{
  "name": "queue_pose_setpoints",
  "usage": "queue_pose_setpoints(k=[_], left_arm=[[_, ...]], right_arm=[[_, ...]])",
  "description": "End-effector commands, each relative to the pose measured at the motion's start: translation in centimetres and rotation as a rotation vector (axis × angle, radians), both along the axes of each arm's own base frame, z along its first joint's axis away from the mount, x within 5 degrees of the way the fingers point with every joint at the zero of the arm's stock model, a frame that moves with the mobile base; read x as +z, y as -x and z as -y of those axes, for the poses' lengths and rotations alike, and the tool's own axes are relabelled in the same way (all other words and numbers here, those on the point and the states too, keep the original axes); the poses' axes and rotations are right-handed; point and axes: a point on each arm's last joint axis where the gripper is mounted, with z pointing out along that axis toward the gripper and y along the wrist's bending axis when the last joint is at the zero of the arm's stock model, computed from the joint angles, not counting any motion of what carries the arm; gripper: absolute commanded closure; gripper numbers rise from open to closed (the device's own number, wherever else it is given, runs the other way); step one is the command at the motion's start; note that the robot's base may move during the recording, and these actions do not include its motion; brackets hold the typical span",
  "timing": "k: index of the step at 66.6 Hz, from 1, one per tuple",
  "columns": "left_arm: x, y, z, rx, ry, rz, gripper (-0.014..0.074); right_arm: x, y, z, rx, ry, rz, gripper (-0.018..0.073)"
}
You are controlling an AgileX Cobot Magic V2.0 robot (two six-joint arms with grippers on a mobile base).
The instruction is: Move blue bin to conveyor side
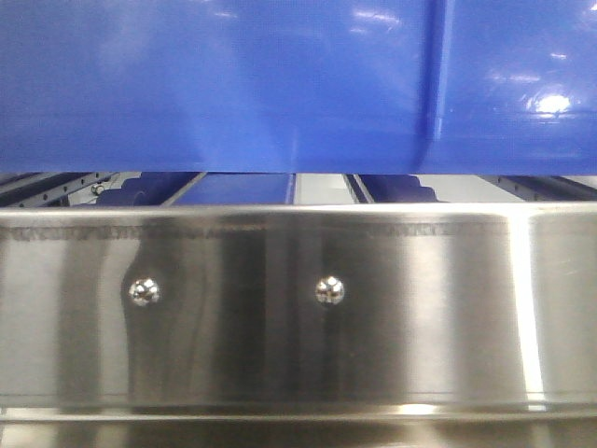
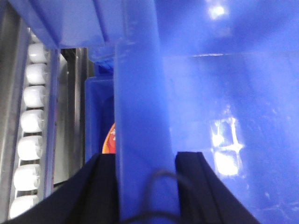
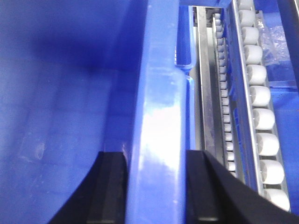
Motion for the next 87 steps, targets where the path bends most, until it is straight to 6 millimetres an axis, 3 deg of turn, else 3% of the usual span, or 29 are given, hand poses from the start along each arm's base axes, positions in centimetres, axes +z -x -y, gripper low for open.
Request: queue_pose_setpoints(k=[1, 18, 34, 51, 63, 75, 87], left_arm=[[0.3, 0.1, -0.1, -0.001, -0.004, 0.014, 0.0589], [2.5, 2.6, 0.0, -0.003, -0.004, 0.092, 0.0604], [6.6, 8.2, -0.1, -0.002, -0.003, 0.255, 0.0603], [9.2, 14.1, -0.1, -0.004, 0.006, 0.402, 0.0603], [8.6, 16.1, 0.0, 0.007, 0.027, 0.408, 0.0603], [6.7, 16.0, 0.5, -0.016, 0.078, 0.345, 0.0603], [6.1, 15.6, 0.8, -0.033, 0.107, 0.33, 0.0605]], right_arm=[[0.1, 0.5, 0.1, 0.005, -0.002, -0.009, 0.0638], [2.8, 3.2, 1.2, 0.005, -0.039, 0.08, 0.0638], [5.8, 6.7, 2.7, 0.008, -0.089, 0.205, 0.0638], [8.0, 10.0, 4.0, 0.026, -0.113, 0.309, 0.0638], [8.8, 11.9, 4.8, 0.045, -0.109, 0.351, 0.0638], [9.2, 12.8, 5.2, 0.061, -0.095, 0.365, 0.0638], [9.2, 12.9, 5.2, 0.062, -0.095, 0.366, 0.0638]])
